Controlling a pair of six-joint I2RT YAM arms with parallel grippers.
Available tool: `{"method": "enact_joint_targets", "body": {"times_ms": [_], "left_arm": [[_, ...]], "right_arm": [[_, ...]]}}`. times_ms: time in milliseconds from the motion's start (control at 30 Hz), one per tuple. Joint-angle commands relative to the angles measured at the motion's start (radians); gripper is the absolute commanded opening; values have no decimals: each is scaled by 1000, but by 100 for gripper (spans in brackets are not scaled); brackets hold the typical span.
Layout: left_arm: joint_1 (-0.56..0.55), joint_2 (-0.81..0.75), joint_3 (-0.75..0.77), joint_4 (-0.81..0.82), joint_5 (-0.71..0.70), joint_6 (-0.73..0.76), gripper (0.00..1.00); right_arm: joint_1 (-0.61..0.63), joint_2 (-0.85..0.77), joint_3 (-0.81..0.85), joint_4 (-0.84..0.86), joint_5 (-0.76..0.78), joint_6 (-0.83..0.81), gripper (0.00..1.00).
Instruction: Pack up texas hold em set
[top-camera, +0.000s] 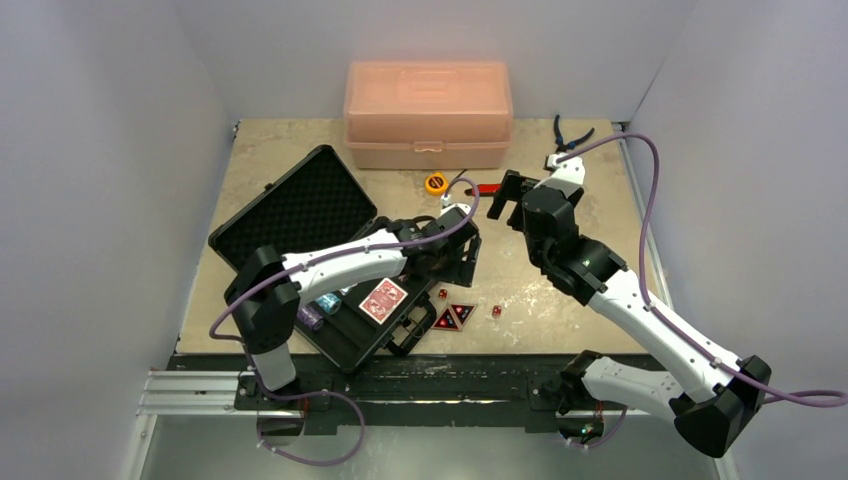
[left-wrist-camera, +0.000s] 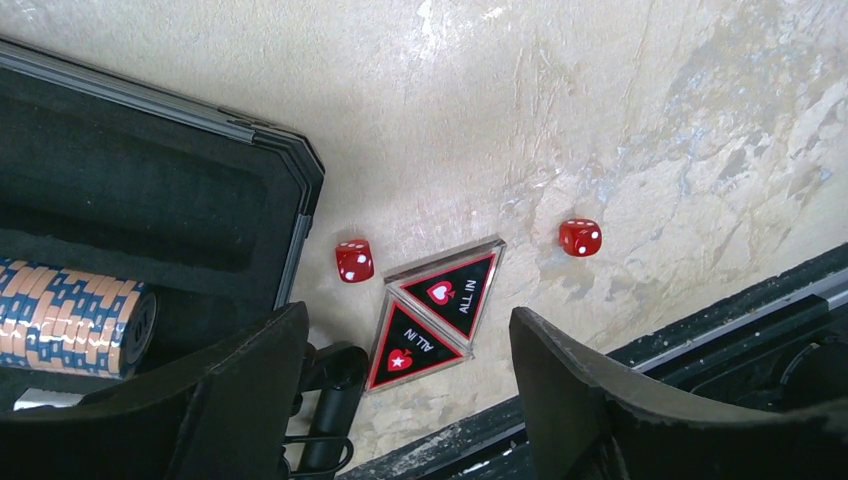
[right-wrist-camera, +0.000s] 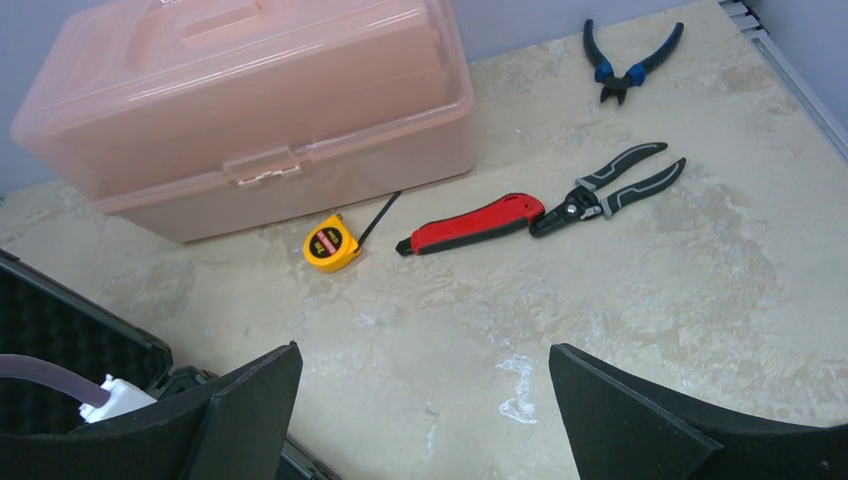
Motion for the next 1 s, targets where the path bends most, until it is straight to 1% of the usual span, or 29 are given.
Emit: {"method": "enact_joint_targets", "body": {"times_ms": [0,200,400,533,600,967], "left_arm": [[-3,31,2,7,19,-34,69],[-9,62,-1,16,20,-54,59],[-9,91,16,-18,-26,-69,54],[-9,109,15,-17,-39,-80,46],[-9,120,19,-24,-47,-88,44],[-8,145,28,-52,-95,-110,40]], "right_arm": [[-2,-22,-6,21,33,16,99],[-3,-20,-12,22,30,18,99],[-2,-17,-12,21,25,18,99],[-2,-15,-15,24,21,18,99],[-3,-13,-15,25,18,18,99],[-3,11,-7,24,-4,18,99]]}}
